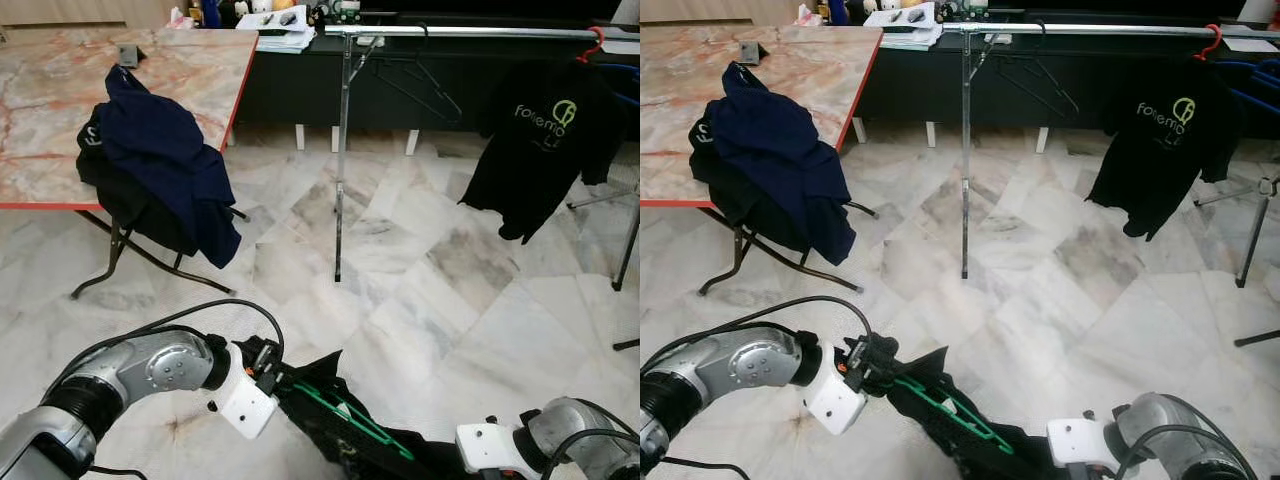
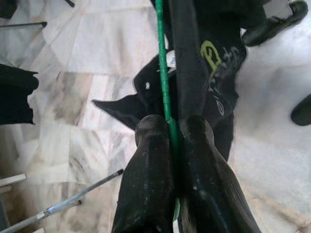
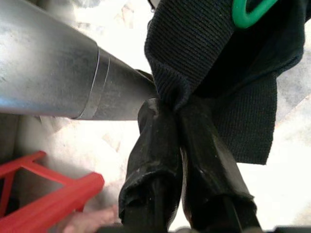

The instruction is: Hang hanger

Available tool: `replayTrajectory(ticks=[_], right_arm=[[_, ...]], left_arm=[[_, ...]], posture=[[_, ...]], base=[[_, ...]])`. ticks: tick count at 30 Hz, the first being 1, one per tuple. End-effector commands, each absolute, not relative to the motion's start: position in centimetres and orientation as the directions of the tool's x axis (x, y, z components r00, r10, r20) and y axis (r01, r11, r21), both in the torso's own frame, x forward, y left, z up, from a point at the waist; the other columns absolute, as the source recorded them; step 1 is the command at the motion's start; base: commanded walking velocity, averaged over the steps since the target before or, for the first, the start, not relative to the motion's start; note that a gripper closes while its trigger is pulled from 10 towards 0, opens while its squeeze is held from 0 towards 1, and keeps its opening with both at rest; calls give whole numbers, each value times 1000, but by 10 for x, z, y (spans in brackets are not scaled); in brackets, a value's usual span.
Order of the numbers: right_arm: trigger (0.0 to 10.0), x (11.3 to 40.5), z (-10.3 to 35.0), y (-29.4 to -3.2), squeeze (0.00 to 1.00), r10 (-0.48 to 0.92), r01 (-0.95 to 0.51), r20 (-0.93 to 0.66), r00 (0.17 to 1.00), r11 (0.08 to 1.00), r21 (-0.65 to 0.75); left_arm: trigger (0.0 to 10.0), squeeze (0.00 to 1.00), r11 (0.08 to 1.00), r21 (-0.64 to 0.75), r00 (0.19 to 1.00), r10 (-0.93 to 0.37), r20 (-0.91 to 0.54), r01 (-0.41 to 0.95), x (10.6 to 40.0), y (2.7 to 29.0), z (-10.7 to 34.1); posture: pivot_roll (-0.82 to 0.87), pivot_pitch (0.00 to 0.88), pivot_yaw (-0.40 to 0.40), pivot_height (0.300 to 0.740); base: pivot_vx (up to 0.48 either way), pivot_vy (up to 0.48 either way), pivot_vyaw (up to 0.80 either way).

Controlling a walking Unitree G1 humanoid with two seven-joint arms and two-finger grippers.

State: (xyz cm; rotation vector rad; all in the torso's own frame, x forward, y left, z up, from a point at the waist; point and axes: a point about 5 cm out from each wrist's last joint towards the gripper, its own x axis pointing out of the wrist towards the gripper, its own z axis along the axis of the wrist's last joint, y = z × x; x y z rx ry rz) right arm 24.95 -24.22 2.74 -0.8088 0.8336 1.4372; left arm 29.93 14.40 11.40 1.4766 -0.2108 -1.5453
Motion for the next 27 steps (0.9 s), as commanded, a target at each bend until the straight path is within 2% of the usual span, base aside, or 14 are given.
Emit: replayTrajectory(ticks=[1,3,4,6,10,14,16,17,20,23,26,27], right_arm=[[0,239,21,-256,0,433,-998,-900,-61,-16,60],[0,238,20,-257,0,425,-998,-903,-63,-15,62],[0,236,18,-257,0,423,-998,-904,-61,-13,61],[0,233,15,-256,0,430,-998,-900,-65,-9,68],[0,230,12,-256,0,430,-998,-901,-63,0,70],[0,232,10,-256,0,431,-999,-903,-4,35,21],[0,236,10,-252,0,447,-998,-893,47,54,-26],[0,241,11,-248,0,462,-994,-881,97,83,-67],[0,247,12,-240,0,491,-987,-857,160,107,-123],[0,249,11,-237,0,496,-983,-849,183,112,-146],[0,250,11,-236,0,498,-979,-844,202,115,-167],[0,255,15,-234,0,518,-968,-818,250,143,-205]], left_arm=[[10000,0,-507,682,199,-707,-679,527,304,156,125],[10000,0,-485,691,192,-727,-659,536,305,155,128],[10000,0,-420,697,190,-763,-618,582,305,152,130],[10000,0,-374,684,172,-790,-589,626,303,149,130],[10000,0,-376,653,126,-799,-588,657,297,150,125],[10000,0,-376,598,58,-813,-580,708,289,146,123],[10000,0,-372,562,22,-820,-572,739,285,142,122],[10000,0,-360,520,-14,-831,-556,775,282,139,123],[10000,0,-315,441,-67,-867,-493,840,277,132,125],[10000,0,-317,387,-114,-879,-464,866,272,129,126],[10000,0,-329,360,-138,-874,-466,873,269,129,128],[10000,0,-309,342,-117,-869,-481,887,272,130,127]], posture=[[106,191,-1,740],[105,192,-4,740],[105,193,-5,740],[105,194,-6,740],[102,197,-11,740],[102,198,-13,740],[102,198,-14,740],[100,197,-16,740],[100,195,-18,740],[101,196,-20,740],[102,195,-20,740],[103,195,-20,740]], base=[[0,0,0],[0,0,0],[0,0,0],[0,0,0],[0,0,0],[0,0,0],[0,0,0],[0,0,0],[0,0,0],[0,0,0],[0,0,0],[0,0,0]])
